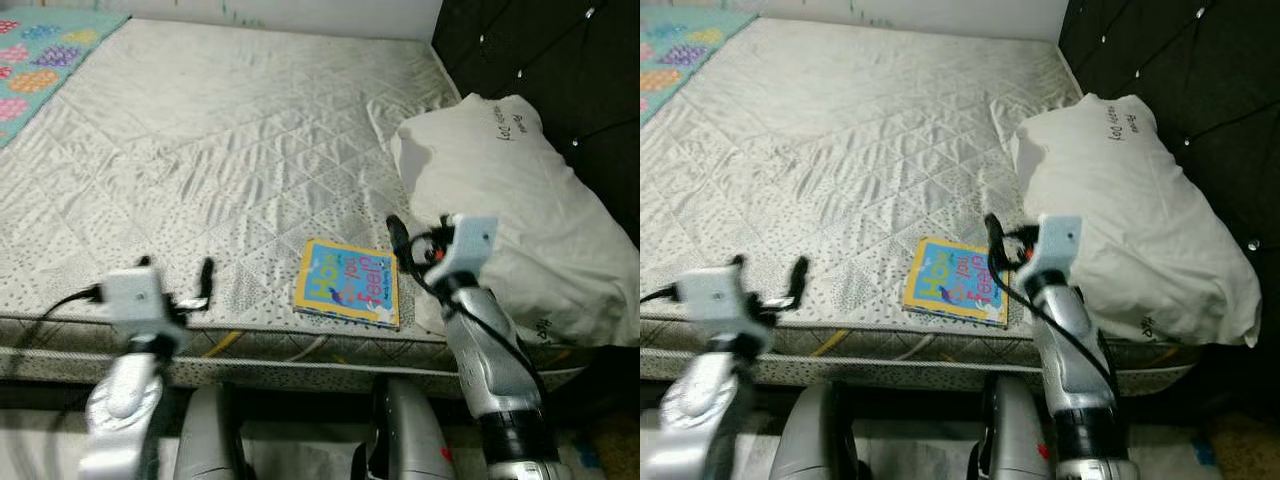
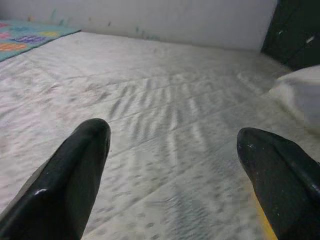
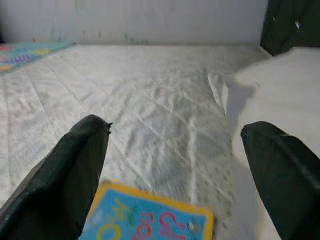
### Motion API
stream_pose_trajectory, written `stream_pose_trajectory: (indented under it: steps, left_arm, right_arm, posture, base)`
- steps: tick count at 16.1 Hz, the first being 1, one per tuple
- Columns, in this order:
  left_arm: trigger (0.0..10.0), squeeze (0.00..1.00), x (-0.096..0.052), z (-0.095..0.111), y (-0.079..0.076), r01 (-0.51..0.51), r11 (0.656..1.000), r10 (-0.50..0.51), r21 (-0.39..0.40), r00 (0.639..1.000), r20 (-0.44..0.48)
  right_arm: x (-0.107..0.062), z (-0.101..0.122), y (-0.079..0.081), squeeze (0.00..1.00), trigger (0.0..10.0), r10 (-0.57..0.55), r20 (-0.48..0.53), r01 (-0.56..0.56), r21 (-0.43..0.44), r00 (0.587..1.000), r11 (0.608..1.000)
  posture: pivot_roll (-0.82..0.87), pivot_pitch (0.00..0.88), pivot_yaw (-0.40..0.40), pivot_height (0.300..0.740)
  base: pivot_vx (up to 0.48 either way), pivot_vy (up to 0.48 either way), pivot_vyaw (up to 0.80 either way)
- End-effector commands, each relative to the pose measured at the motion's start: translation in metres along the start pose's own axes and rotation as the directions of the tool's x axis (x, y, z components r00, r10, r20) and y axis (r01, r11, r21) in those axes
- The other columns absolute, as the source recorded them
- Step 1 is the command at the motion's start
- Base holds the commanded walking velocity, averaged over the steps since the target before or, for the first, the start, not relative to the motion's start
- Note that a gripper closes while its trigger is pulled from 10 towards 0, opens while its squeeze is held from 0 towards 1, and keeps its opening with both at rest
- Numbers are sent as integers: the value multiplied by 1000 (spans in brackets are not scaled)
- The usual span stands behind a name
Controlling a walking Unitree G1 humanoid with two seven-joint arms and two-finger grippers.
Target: Clean up the room
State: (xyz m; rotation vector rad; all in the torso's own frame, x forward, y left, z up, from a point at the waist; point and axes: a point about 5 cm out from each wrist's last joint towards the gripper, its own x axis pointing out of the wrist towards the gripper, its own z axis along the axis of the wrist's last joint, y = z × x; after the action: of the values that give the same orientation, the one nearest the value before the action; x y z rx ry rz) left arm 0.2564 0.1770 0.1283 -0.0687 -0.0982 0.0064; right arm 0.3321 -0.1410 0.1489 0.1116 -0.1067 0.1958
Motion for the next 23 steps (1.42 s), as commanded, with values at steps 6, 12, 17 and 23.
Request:
stream_pose_trajectory:
  steps: [6, 12, 17, 23]
  left_arm:
    - [10000, 0, 11, 11, 7, -58, 998, 56, 19, 993, 101]
    - [10000, 0, 15, 23, 14, -79, 996, 75, 31, 988, 134]
    - [10000, 0, 1, -12, -2, -128, 992, 128, -5, 992, 0]
    - [10000, 0, 1, -16, -10, -137, 990, 137, 13, 990, -33]
  right_arm:
    - [17, 16, -4, 0, 10000, -13, 71, 13, -2, 997, 1000]
    - [15, 11, -7, 0, 10000, -45, 73, 45, -2, 996, 999]
    - [-6, 0, -24, 0, 10000, -73, 15, 74, -49, 997, 996]
    - [-14, -3, -26, 0, 10000, -92, 0, 92, -53, 996, 994]
  posture:
    - [137, 0, -36, 658]
    - [151, 12, -3, 727]
    - [100, 25, -38, 740]
    - [100, 20, -21, 740]
  base:
    - [0, 0, 0]
    - [0, 0, 0]
    - [0, 0, 0]
    - [0, 0, 0]
